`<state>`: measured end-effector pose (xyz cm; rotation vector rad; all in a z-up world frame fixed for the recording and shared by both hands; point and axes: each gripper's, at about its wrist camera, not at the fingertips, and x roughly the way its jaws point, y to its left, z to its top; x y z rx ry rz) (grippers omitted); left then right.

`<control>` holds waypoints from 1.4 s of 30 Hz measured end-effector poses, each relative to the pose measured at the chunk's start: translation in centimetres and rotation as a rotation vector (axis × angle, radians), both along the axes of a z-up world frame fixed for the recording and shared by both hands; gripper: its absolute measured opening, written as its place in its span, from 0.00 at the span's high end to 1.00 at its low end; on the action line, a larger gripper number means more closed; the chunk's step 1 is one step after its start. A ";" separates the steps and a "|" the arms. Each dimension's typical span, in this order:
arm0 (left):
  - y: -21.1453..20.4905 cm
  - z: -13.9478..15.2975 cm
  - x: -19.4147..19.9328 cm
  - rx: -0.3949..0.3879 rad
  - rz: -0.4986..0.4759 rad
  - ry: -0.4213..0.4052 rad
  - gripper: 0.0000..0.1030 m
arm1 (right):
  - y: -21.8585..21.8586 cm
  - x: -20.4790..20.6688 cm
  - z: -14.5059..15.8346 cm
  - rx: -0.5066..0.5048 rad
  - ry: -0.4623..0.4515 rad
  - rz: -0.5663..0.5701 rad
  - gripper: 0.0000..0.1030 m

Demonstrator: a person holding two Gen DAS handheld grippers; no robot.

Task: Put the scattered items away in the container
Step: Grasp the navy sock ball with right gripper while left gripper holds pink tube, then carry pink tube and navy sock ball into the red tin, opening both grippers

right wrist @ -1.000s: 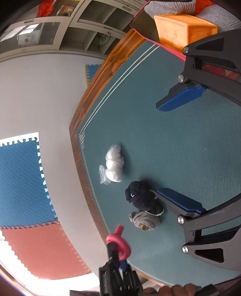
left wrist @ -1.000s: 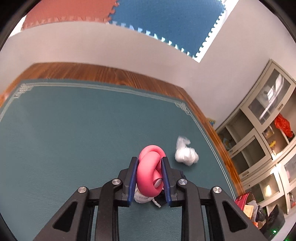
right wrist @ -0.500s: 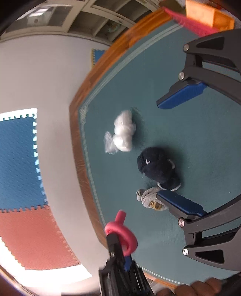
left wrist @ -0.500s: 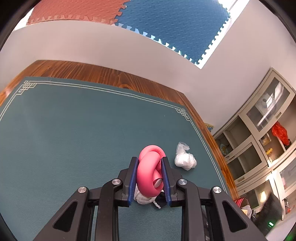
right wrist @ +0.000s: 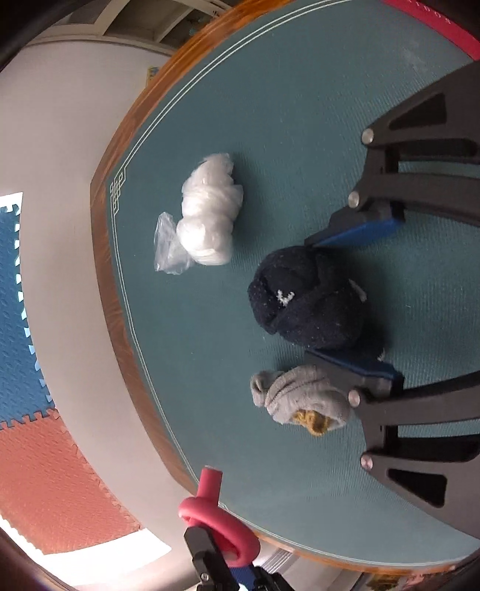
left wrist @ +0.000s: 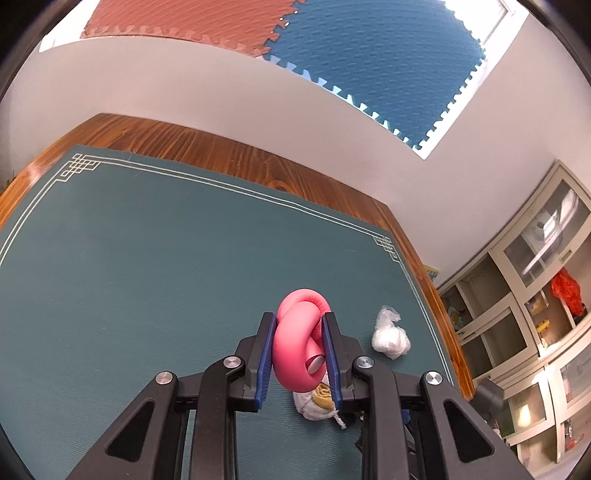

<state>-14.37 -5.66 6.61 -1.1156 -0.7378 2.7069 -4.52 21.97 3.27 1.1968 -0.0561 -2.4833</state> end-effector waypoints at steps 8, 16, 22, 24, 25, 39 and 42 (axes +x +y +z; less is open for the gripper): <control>1.1 0.1 0.1 -0.017 -0.031 0.005 0.74 | 1.8 1.4 1.6 -0.048 0.036 -0.043 0.50; 3.7 0.3 0.3 -0.044 -0.093 0.010 0.74 | 4.0 3.4 3.4 -0.086 0.085 -0.103 0.50; 7.2 0.5 1.0 -0.091 -0.167 0.024 0.74 | 6.5 6.5 5.5 -0.091 0.184 -0.170 0.50; 8.6 0.6 1.4 -0.109 -0.200 0.031 0.74 | 7.9 7.6 6.0 -0.091 0.213 -0.200 0.50; 9.3 0.6 1.6 -0.116 -0.217 0.035 0.74 | 8.5 8.2 6.2 -0.092 0.223 -0.214 0.50; 19.8 2.0 7.5 -0.129 -0.537 0.100 0.74 | 20.5 17.7 8.8 -0.045 0.321 -0.438 0.49; 21.8 2.6 9.4 -0.131 -0.606 0.123 0.74 | 23.6 19.7 8.9 -0.018 0.324 -0.507 0.49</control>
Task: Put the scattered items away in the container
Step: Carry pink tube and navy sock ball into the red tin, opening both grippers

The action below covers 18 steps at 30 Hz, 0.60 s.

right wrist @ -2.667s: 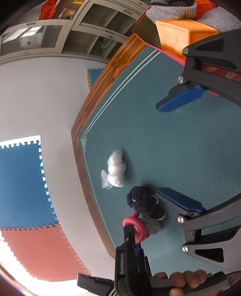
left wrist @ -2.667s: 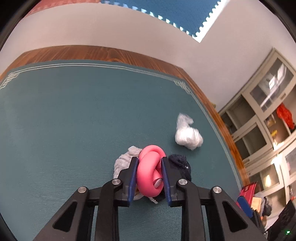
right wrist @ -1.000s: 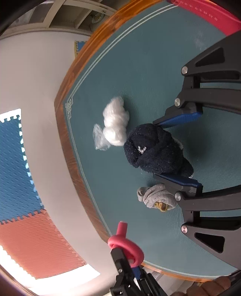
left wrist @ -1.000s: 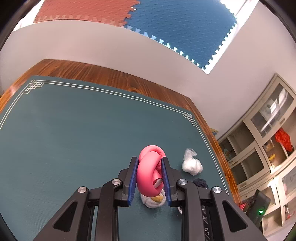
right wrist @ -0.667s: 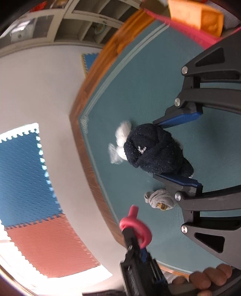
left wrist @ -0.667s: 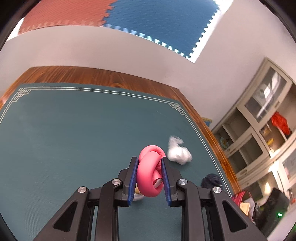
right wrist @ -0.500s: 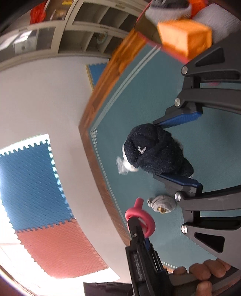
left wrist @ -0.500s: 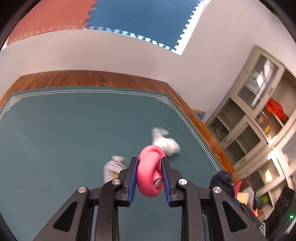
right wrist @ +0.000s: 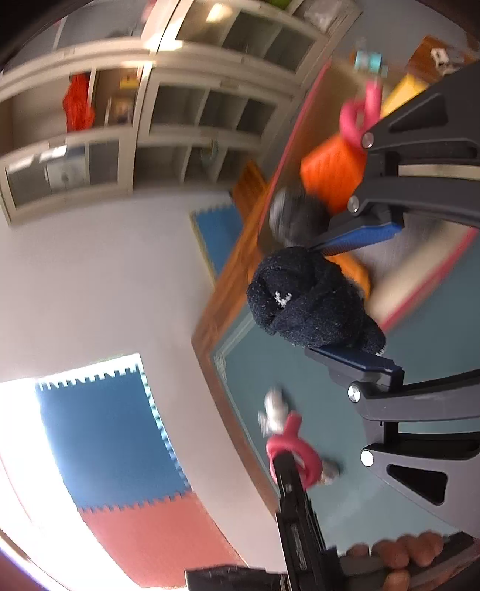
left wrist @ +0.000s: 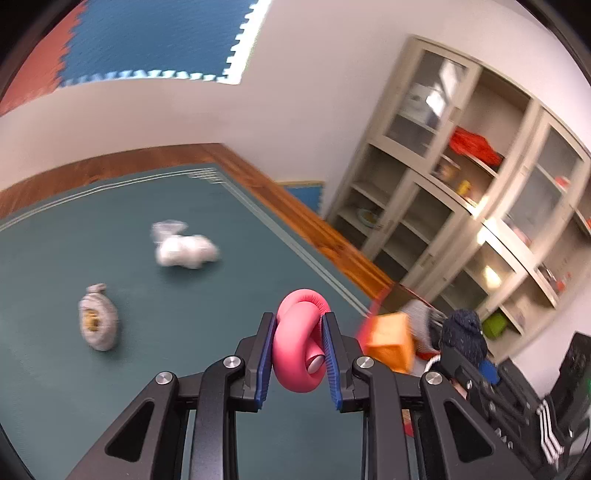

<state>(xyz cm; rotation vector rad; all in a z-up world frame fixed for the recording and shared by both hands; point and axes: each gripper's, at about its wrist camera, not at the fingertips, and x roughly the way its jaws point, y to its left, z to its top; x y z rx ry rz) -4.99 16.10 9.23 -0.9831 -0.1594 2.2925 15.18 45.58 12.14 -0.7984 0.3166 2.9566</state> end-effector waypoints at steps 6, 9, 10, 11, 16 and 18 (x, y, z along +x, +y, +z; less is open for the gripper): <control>3.9 0.5 2.6 0.002 -0.112 0.002 0.74 | 4.3 2.6 0.1 0.003 -0.007 -0.109 0.49; 5.7 0.4 3.2 0.019 -0.162 -0.029 0.74 | 5.5 3.3 0.1 0.003 -0.009 -0.137 0.49; 6.3 0.4 3.4 0.025 -0.177 -0.038 0.74 | 5.9 3.6 0.0 0.001 -0.010 -0.141 0.49; 7.0 0.4 3.5 0.031 -0.192 -0.048 0.74 | 6.2 3.9 0.0 0.000 -0.010 -0.145 0.49; 10.2 0.5 4.6 0.041 -0.261 -0.066 0.74 | 7.0 4.5 -0.2 -0.012 -0.009 -0.151 0.49; 11.4 0.4 4.9 0.032 -0.280 -0.068 0.74 | 7.4 4.5 -0.4 -0.020 -0.009 -0.151 0.49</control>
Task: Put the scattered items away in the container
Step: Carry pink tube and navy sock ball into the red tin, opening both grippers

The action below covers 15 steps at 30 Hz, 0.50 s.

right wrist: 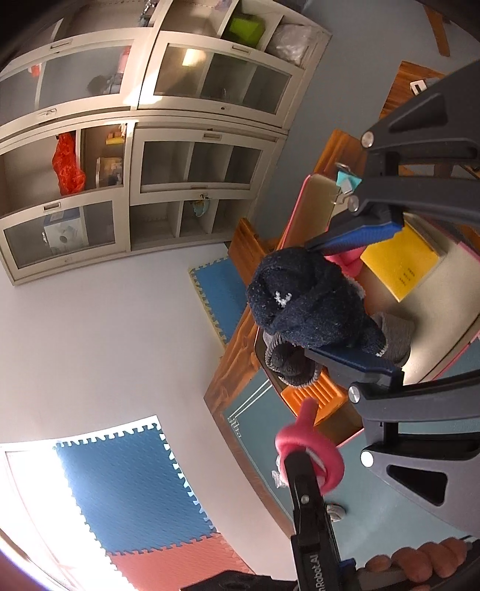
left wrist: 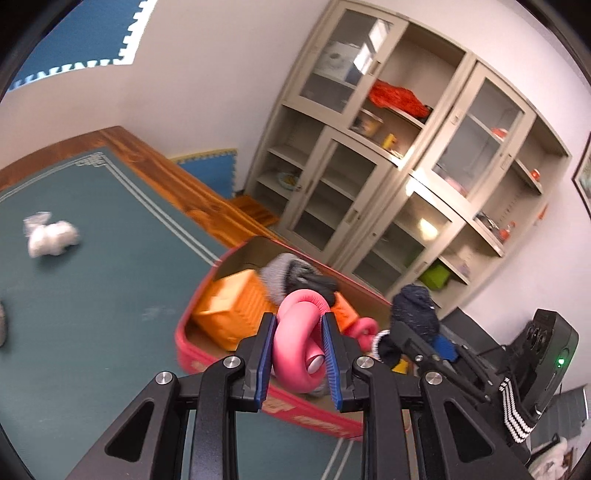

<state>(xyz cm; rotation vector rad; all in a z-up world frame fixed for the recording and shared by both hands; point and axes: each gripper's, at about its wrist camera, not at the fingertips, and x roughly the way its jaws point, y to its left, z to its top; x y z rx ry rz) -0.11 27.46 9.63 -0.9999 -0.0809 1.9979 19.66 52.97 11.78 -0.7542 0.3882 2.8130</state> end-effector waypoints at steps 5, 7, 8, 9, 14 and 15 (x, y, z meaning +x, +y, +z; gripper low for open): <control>2.1 -0.8 0.4 -0.027 -0.025 -0.011 0.74 | 0.8 0.2 -0.4 -0.001 0.001 -0.006 0.49; 2.4 -1.2 0.4 -0.037 -0.025 -0.016 0.74 | 0.9 0.2 -0.5 -0.003 0.000 -0.003 0.47; 2.6 -1.4 0.4 -0.046 -0.024 -0.018 0.74 | 1.0 0.2 -0.6 -0.005 -0.001 0.000 0.47; 2.8 -1.6 0.3 -0.059 -0.021 -0.021 0.74 | 1.0 0.1 -0.6 -0.008 -0.003 0.005 0.47; 2.7 -2.3 0.2 -0.077 0.002 -0.028 0.20 | 1.2 0.0 -0.8 -0.023 -0.001 0.007 0.46; 2.5 -2.3 0.2 -0.072 0.007 -0.026 0.20 | 1.2 0.1 -0.8 -0.024 0.002 0.004 0.46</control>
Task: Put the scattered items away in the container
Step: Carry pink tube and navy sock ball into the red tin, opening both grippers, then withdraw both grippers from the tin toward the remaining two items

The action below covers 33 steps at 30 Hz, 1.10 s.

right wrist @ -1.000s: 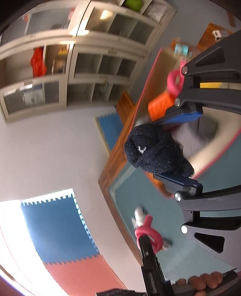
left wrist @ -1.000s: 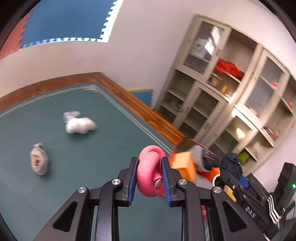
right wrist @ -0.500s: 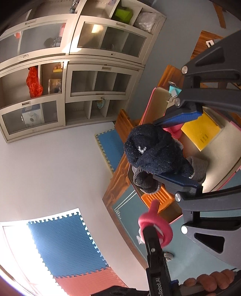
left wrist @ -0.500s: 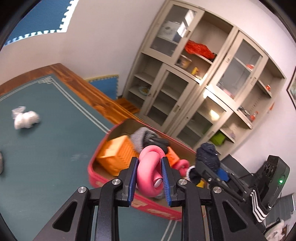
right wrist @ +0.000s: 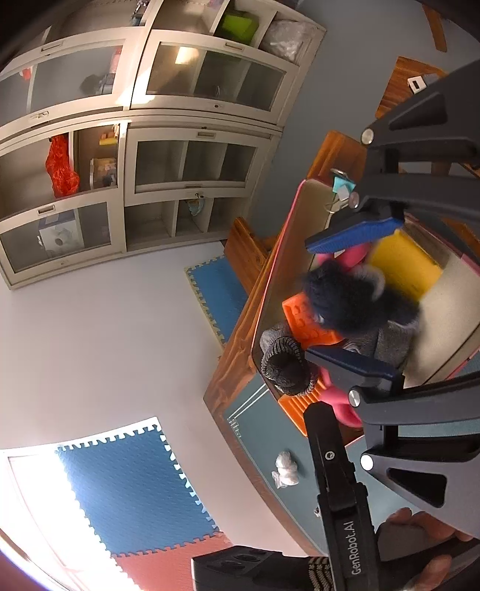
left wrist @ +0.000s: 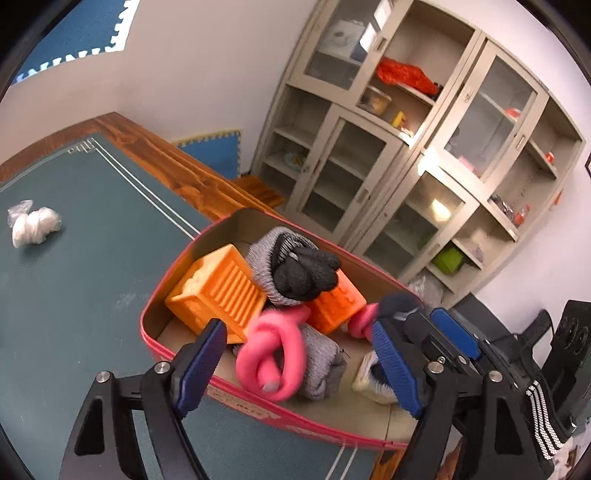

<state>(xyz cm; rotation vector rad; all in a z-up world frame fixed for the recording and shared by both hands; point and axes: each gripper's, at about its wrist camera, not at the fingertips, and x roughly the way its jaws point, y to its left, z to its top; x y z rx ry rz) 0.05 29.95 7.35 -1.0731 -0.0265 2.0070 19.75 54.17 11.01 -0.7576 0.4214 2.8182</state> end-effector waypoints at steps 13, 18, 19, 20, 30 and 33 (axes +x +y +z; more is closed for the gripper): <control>-2.4 0.4 -0.6 0.014 0.067 0.028 0.20 | -1.8 -0.4 0.1 0.009 0.002 0.032 0.46; -3.7 0.3 -1.4 0.004 0.120 0.019 0.20 | -2.6 -0.6 0.2 0.013 0.002 0.051 0.45; -4.0 0.3 -1.5 0.000 0.134 0.020 0.20 | -2.8 -0.6 0.3 0.013 0.003 0.054 0.40; -4.3 0.3 -1.7 -0.004 0.144 0.021 0.20 | -2.9 -0.6 0.3 0.014 0.004 0.057 0.36; -8.1 0.2 -2.5 -0.039 0.231 0.042 0.20 | -6.2 -1.9 1.1 0.029 0.017 0.134 0.35; -9.4 0.1 -2.7 -0.058 0.251 0.053 0.20 | -7.8 -2.5 1.2 0.041 0.009 0.168 0.32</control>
